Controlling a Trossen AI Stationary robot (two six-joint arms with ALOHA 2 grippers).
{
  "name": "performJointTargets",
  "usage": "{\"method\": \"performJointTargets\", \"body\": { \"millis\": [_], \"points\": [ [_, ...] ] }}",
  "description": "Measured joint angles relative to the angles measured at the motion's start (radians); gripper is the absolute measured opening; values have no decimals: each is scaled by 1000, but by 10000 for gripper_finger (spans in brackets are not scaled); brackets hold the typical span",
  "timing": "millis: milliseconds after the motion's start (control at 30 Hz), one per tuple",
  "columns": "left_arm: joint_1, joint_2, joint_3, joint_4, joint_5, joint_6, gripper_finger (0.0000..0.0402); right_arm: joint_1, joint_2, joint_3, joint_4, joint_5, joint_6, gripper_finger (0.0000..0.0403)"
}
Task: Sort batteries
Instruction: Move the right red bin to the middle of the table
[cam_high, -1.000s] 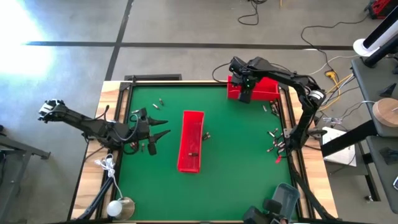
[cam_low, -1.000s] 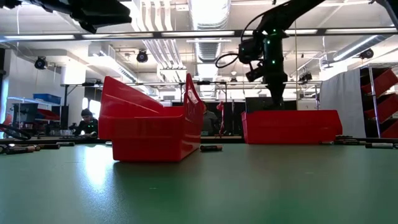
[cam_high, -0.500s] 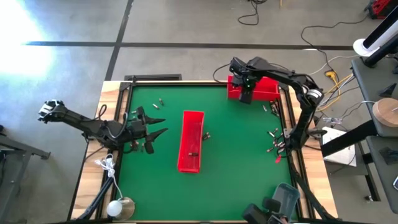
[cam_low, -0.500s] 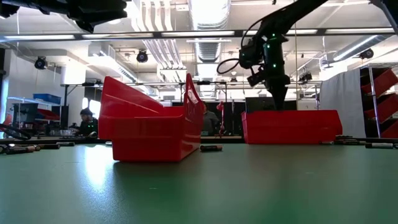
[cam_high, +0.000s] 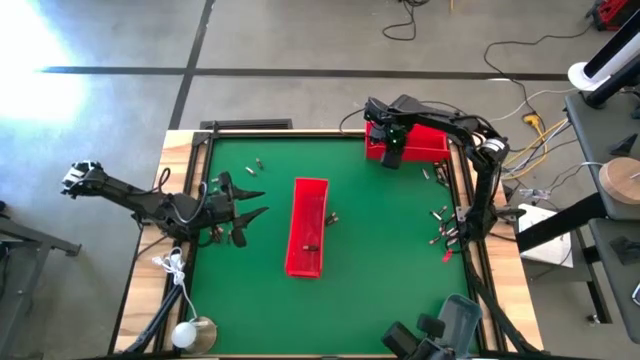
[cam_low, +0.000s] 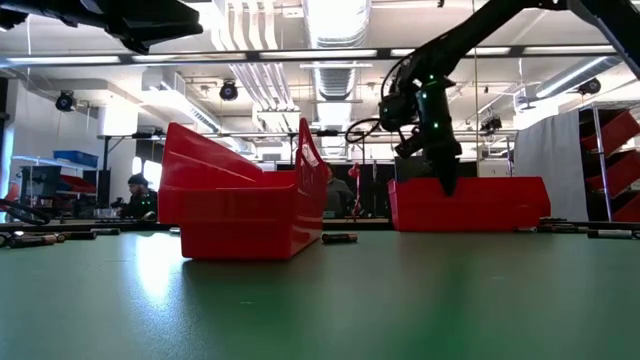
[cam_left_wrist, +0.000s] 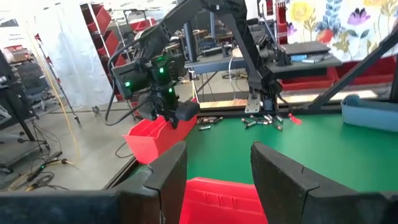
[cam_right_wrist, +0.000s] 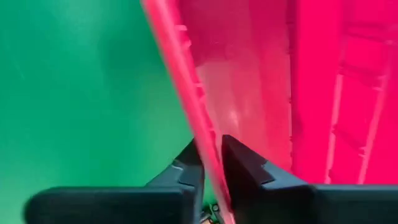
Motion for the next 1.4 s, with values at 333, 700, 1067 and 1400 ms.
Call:
{"method": "performJointTargets", "body": {
  "millis": [333, 700, 1067, 1400],
  "points": [
    [0, 5, 0, -1, 2, 8, 157, 113, -143, 75, -85, 216, 81, 9],
    [0, 5, 0, 0, 7, -1, 157, 411, -362, 176, -101, 128, 608, 9],
    [0, 22, 48, 1, 103, -16, 157, 635, -263, 144, -115, -137, 1505, 9],
    [-18, 42, 65, 36, 368, 26, 157, 574, -49, 143, -233, -269, 1553, 14]
  ]
}}
